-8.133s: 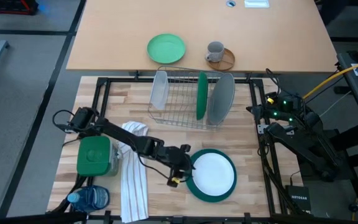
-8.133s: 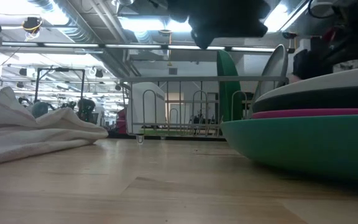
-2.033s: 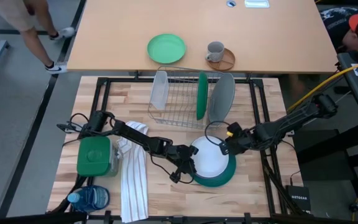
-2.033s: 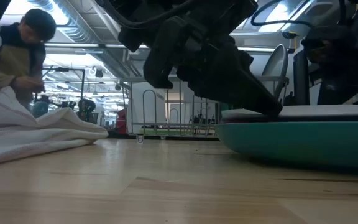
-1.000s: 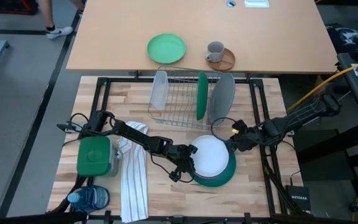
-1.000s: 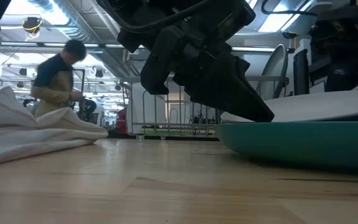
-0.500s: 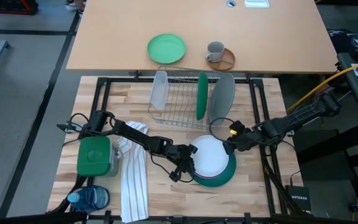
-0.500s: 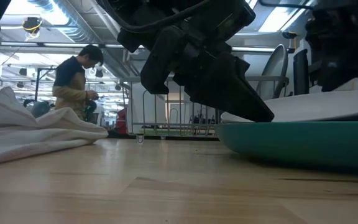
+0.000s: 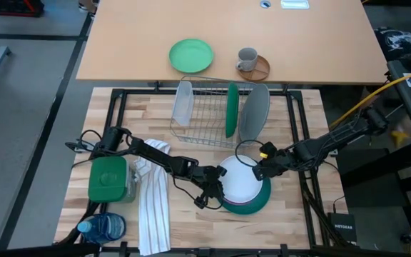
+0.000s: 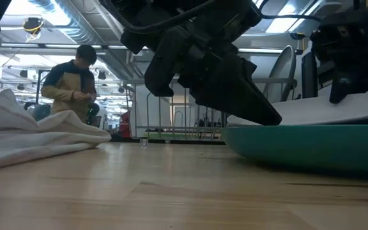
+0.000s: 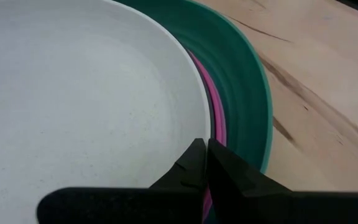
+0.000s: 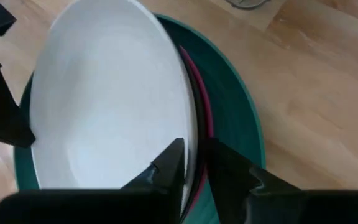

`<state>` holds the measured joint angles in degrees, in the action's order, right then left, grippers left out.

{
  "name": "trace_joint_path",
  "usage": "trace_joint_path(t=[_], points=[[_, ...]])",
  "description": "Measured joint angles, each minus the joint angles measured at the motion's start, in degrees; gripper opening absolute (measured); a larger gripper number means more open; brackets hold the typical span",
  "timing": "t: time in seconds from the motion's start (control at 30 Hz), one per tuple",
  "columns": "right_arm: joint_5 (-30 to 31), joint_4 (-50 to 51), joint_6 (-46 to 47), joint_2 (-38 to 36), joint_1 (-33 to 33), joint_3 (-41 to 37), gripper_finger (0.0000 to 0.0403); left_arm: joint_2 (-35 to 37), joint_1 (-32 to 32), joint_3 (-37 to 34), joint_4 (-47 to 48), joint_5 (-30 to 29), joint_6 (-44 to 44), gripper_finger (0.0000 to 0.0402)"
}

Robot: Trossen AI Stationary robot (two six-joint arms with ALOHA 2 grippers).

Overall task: Sort dishes
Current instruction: Put the white plate in the dish rack

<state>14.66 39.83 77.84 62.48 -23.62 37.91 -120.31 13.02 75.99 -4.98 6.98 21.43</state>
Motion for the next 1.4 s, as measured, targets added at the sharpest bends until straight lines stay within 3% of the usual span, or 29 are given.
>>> trace_joint_path(t=[0.2, 0.47, 0.87, 1.17, 1.3, 1.4], points=[[-1.3, 0.3, 0.1, 0.0, 0.0, -0.1, 0.0012, 0.0, 0.0, 0.0, -0.7, 0.0, 0.0, 0.0008], [-5.9, -0.4, 2.1, -0.2, 0.0, -0.1, 0.0023, -0.1, 1.1, 0.0, -4.9, 0.2, 0.0, 0.0015], [-6.7, -0.5, 2.6, -2.9, 0.0, 3.0, 0.0015, 2.1, 4.1, 2.6, -4.9, -2.3, 6.5, 0.0099], [-8.3, 4.4, 2.8, -2.9, 0.0, 8.4, 0.0016, 2.3, 5.7, 3.3, -4.3, -5.2, 7.2, 0.0124], [-8.4, 6.1, 3.0, -2.9, 0.0, 9.5, 0.001, 2.3, 6.8, 3.3, -4.8, -8.6, 9.0, 0.0125], [-8.4, 6.3, 3.0, -2.8, 0.0, 9.6, 0.0009, 2.3, 7.6, 3.3, -4.5, -14.8, 12.1, 0.0125]])
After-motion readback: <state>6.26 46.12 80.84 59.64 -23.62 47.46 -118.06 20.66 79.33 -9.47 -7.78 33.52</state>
